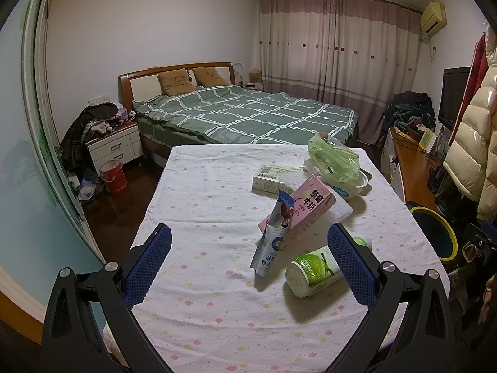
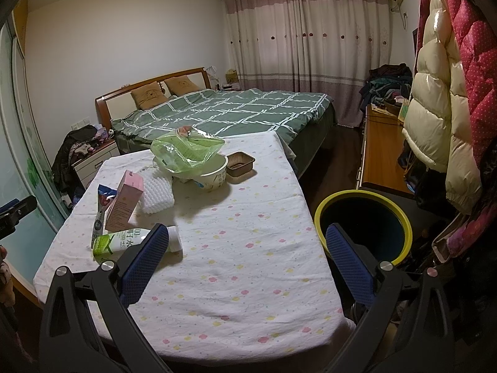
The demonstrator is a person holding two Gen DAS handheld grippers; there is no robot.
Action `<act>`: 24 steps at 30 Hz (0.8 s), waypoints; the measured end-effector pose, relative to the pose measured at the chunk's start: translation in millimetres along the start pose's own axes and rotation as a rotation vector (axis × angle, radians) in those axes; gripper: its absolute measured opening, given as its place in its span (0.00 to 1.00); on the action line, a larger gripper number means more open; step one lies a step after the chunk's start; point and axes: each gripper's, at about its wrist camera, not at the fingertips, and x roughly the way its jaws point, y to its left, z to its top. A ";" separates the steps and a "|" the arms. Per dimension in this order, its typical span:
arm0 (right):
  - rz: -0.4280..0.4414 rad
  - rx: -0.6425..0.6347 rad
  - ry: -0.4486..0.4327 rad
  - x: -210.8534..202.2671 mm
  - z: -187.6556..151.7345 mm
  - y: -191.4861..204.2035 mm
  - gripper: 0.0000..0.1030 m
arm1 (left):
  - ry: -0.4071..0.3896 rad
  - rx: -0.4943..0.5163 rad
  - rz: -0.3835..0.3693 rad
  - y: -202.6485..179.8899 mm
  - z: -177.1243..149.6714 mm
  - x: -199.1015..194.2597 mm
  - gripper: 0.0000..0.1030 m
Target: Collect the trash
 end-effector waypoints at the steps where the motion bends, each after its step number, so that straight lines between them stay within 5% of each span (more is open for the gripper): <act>1: 0.000 -0.001 0.000 0.0 -0.5 -0.1 0.94 | 0.000 0.000 0.000 -0.2 -0.3 0.1 0.96; 24: -0.005 0.001 0.046 26.6 2.2 -0.6 0.94 | 0.011 -0.001 0.003 -2.6 -0.2 8.4 0.96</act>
